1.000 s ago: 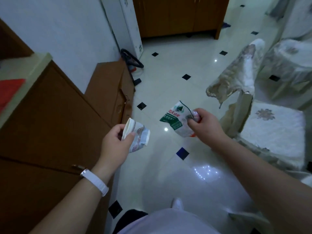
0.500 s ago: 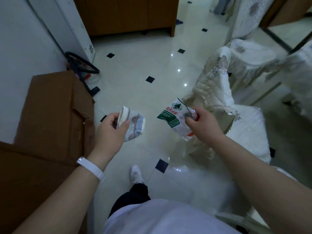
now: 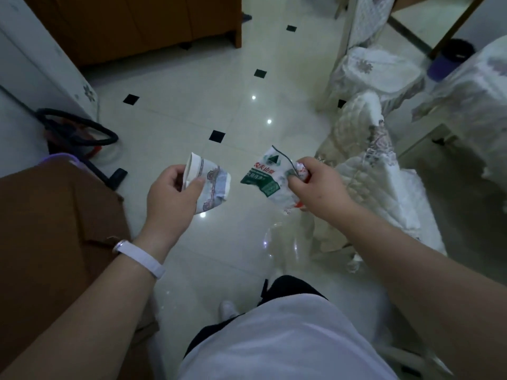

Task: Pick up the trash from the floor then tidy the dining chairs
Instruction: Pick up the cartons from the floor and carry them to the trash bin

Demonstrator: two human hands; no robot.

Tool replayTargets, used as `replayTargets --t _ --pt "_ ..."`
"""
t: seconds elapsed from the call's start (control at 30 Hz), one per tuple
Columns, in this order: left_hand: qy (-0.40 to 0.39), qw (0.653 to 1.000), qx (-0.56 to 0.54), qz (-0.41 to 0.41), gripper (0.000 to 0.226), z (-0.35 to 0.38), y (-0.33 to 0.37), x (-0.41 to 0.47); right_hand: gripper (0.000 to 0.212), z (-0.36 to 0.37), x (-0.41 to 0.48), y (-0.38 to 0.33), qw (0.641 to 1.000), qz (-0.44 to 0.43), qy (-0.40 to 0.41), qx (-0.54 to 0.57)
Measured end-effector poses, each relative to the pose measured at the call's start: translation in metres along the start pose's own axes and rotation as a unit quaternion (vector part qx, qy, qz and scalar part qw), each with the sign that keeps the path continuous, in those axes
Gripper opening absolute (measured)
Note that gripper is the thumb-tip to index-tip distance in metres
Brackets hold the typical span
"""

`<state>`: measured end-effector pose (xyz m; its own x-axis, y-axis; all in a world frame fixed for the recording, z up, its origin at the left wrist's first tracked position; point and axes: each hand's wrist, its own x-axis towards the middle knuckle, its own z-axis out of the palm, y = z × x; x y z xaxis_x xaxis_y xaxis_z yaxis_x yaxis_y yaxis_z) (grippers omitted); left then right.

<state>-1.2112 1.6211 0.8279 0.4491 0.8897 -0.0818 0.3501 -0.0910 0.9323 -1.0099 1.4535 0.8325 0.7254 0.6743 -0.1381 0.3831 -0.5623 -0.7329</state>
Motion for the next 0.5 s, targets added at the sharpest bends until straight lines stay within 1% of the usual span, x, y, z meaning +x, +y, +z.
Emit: replayTargets --t 0.13,0.37,0.5 --pt "-0.009 1.000 -0.010 -0.026 0.015 0.028 0.007 0.073 0.004 -0.002 0.080 0.007 1.000 0.018 0.008 0.004" --pt "-0.029 0.999 0.030 -0.025 0.015 0.091 0.043 0.204 0.006 -0.020 0.232 0.021 0.998 0.053 0.016 0.037" --pt "-0.048 0.998 0.051 0.009 0.019 0.129 0.078 0.275 0.007 -0.040 0.299 0.025 0.998 0.048 0.001 0.029"
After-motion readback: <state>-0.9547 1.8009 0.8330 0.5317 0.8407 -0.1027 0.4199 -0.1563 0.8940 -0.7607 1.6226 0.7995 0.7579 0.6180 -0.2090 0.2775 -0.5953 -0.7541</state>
